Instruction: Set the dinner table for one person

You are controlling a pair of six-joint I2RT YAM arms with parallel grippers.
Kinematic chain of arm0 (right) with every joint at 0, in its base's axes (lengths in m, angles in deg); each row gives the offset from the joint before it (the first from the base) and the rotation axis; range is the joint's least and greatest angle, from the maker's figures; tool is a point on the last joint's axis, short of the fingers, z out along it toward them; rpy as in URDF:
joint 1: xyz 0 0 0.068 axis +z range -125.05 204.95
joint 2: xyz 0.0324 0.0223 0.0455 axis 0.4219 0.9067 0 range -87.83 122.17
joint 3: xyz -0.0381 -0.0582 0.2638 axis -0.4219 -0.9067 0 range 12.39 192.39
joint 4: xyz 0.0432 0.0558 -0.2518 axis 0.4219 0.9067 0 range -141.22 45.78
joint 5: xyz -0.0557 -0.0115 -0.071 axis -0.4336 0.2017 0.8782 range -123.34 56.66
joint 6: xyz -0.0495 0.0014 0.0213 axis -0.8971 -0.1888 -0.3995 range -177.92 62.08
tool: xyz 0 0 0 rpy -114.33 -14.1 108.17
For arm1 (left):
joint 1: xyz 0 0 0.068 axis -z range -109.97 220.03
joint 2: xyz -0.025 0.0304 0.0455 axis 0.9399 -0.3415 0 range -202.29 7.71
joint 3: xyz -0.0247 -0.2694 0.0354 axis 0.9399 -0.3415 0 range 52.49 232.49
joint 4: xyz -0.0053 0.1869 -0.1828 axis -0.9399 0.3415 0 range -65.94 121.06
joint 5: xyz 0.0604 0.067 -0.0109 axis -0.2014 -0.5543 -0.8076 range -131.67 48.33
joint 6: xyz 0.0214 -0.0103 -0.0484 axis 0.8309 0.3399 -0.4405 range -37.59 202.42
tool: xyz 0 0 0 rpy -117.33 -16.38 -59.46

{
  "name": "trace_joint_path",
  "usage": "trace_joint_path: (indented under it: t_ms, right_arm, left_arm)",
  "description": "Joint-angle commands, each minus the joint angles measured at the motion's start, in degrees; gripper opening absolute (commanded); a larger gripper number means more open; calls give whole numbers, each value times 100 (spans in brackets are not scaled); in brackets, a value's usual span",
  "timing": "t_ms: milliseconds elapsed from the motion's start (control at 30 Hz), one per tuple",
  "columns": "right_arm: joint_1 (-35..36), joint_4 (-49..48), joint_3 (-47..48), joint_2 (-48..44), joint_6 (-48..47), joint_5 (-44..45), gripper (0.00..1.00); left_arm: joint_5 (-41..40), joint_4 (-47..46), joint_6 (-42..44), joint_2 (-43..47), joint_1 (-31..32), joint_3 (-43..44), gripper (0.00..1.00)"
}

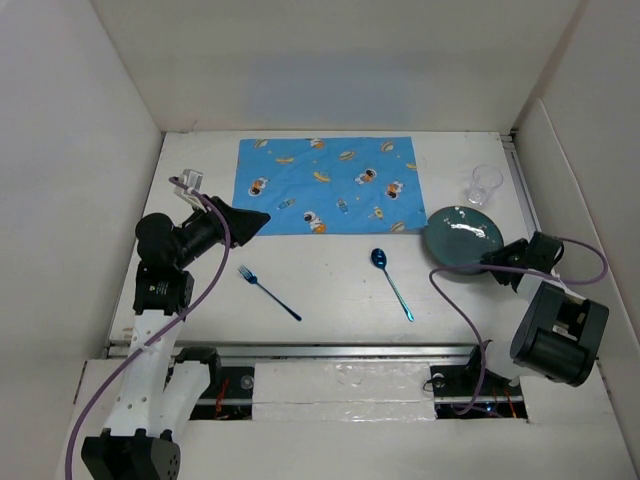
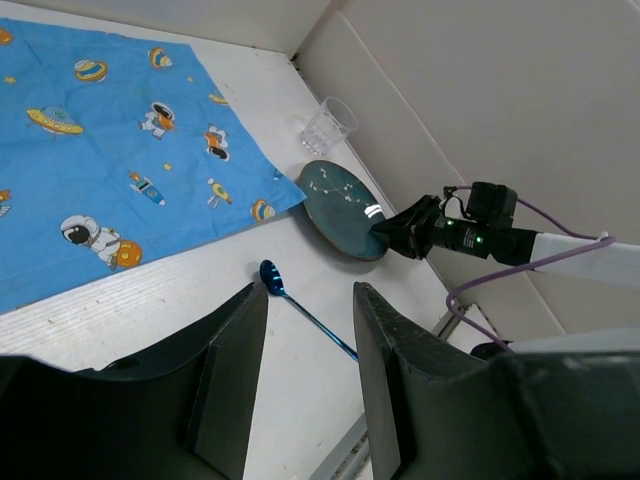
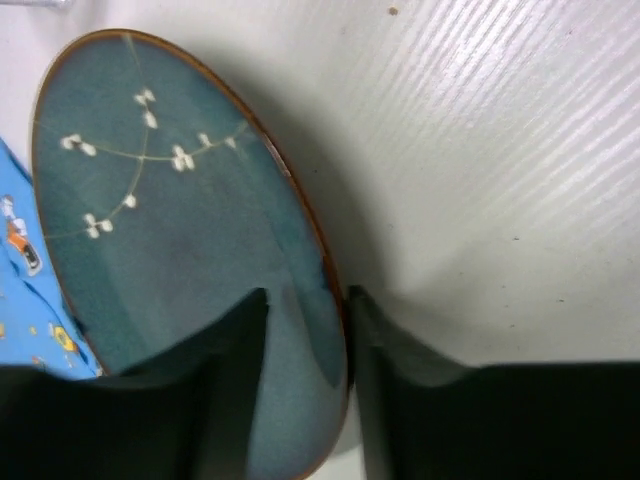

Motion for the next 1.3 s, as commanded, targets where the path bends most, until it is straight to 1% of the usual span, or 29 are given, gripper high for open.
trace_joint_path:
  t_ms: [0,33,67,100,133,167,267,367,400,433,467,500,567,633,700,733,800,867,900,933,967,1000,1033,1100,1133,1167,1200,1233,1267]
  right_arm:
    - [-36,-422,124,90,548,-101,38]
    - [-36,-570,45,90,697,-92,34]
    - [-36,-650,1,107,960,-83,23]
    - [-36,-651,-8,90,1093,-31,16]
    - [-36,-651,-43,64,1286,66,5]
    - [-36,-625,-52,-23,1331,110,0]
    - [-36,-274,-113,-453,1393,488,0]
    - [17,541,-35,-1839,1279,1295,0]
    - [156,1014,105,-3096,1140,1871,0]
    - [157,1019,167,-3109,1138,1877,0]
    - [157,1054,246,-3753,1103,1886,0]
    - [157,1228,403,-3986,1033,1773,0]
    - [157,1570,1016,-4181,665,1448,0]
    - [271,1809,1440,-4112,462,921,0]
    - [490,1828,1845,-3989,435,492,0]
    - [561,1749,1942,-3953,470,280,0]
    - [894,1232,2074,-3752,619,-369,0]
    - [1394,601,2136,-3217,891,-487,0]
    - [2162,423,2250,-3015,927,-130,0]
    - [2588,178,2338,-2551,875,152,0]
    - [3653,-251,2582,-1938,735,729,0]
    - [3664,-256,2793,-1931,734,734,0]
    - [3890,-325,3004,-1166,647,787,0]
    - [4295,-772,3426,-406,593,561,0]
    - [4297,-948,3785,-37,602,402,0]
    - [4375,-1446,3928,637,663,270,0]
    - [4376,-1773,4042,966,794,-97,0]
    - [4376,-2011,4392,1291,856,-301,0]
    - [4376,-2048,4639,1860,900,-407,0]
  left_arm:
    - [186,-182,59,27,26,144,36]
    - [186,-191,51,36,26,135,36]
    - [186,-182,59,27,26,143,36]
    - [160,-182,59,27,26,152,36]
    - [142,-165,59,36,26,161,36]
    - [99,-147,77,36,26,170,36]
    - [2,-86,121,62,26,179,36]
    - [-60,-77,112,62,26,188,36]
    - [-130,-68,86,71,26,179,36]
    - [-148,-68,86,71,26,179,36]
    - [-174,-68,77,62,26,179,36]
    - [-192,-68,34,53,26,170,36]
    - [-236,-77,-19,36,-26,153,38]
    - [-358,-60,-134,-8,-114,91,39]
    - [-411,-51,-195,-34,-219,30,42]
    - [-516,-24,-230,-78,-220,12,45]
    - [-605,63,-169,-105,-220,82,53]
    - [-780,230,-82,-114,-220,117,58]
    - [-807,257,-46,-105,-220,143,58]
    - [-920,335,6,-105,-220,178,58]
    - [-1017,423,137,-105,-220,248,58]
    - [-1018,459,139,-131,-220,249,58]
    - [-1105,512,200,-149,-142,275,58]
    - [-1395,931,471,-227,191,503,57]
    - [-1831,1004,612,-228,402,556,56]
    - [-2088,1230,857,-202,804,644,55]
    - [-2369,1442,964,-54,974,688,54]
    - [-2998,1513,1052,61,1132,697,52]
    - [-3335,1549,1140,201,1490,654,50]
